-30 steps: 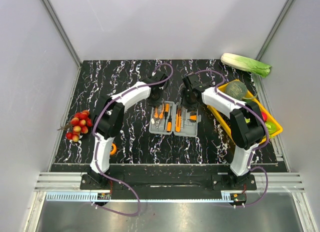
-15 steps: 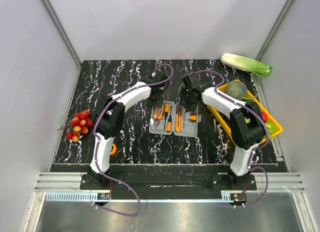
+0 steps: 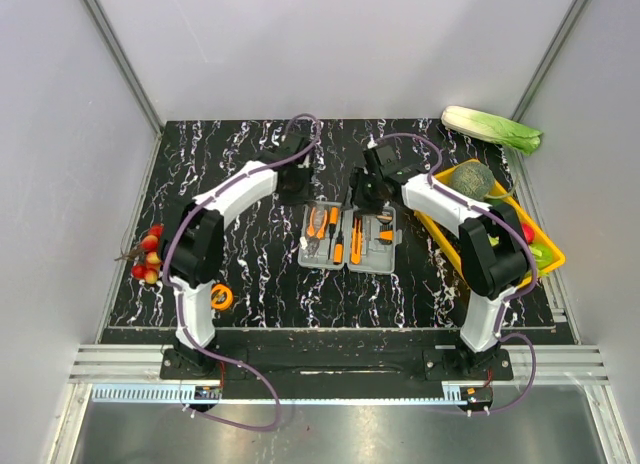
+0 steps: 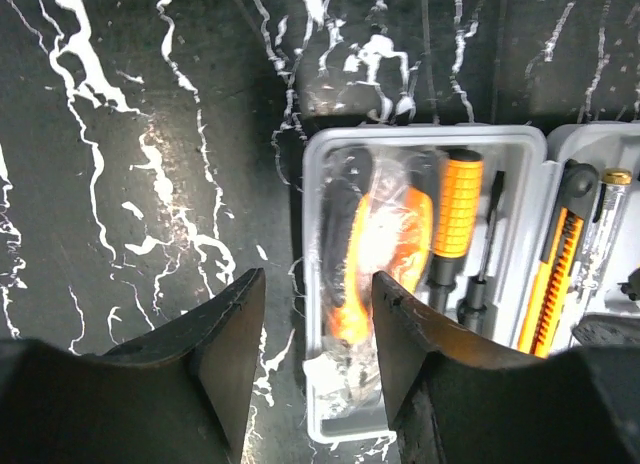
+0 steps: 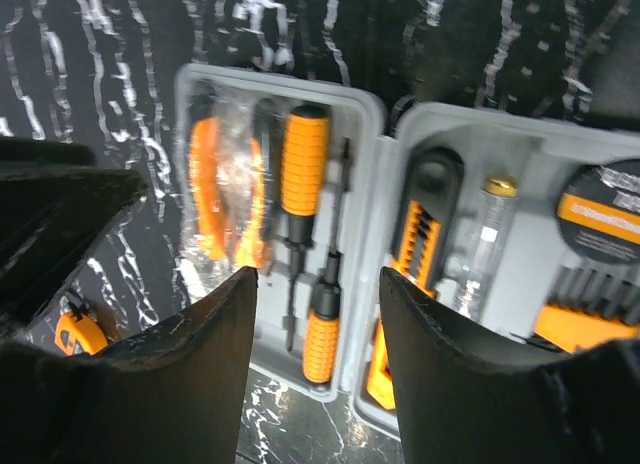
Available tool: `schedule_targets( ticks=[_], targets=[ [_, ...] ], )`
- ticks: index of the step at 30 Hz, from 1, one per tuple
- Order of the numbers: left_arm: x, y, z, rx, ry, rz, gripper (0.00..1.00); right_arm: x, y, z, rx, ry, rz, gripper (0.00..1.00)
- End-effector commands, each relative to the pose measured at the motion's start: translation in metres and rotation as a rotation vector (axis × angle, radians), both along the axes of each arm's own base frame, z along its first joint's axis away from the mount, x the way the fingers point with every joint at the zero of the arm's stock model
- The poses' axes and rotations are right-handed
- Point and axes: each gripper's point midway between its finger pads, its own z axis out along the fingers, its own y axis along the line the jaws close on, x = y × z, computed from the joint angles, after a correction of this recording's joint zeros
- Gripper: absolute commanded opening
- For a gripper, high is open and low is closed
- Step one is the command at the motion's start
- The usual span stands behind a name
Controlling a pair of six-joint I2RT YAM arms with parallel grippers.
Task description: Pack the tool kit
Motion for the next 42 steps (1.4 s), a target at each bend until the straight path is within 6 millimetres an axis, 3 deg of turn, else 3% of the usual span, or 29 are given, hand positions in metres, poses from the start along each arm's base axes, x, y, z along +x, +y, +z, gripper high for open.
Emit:
schedule_targets(
  ticks=[1,7,15,26,33,42],
  targets=[
    [0.0,-0.006,-0.001,-0.223,0.053,0.001,0.51,0.017,0.044,0.029,0.062,-0.146,0.137,0.57],
    [0.006,-0.016,-0.01,-0.356,0.088,-0.047,0.54,0.027,0.063,0.004,-0.005,-0.133,0.139,0.54],
    [0.006,-0.01,-0.026,-0.404,0.132,-0.03,0.57,0.03,0.061,-0.028,-0.109,-0.088,0.115,0.49],
    [-0.007,0.004,-0.064,-0.339,0.231,0.014,0.42,0.024,0.06,-0.042,-0.149,-0.049,0.116,0.39],
    [-0.015,0.011,-0.077,-0.32,0.286,0.041,0.23,0.017,0.063,-0.052,-0.163,-0.025,0.147,0.32],
    [-0.027,0.015,-0.091,-0.319,0.334,0.046,0.15,0.007,0.067,-0.067,-0.209,-0.002,0.187,0.31]
  ],
)
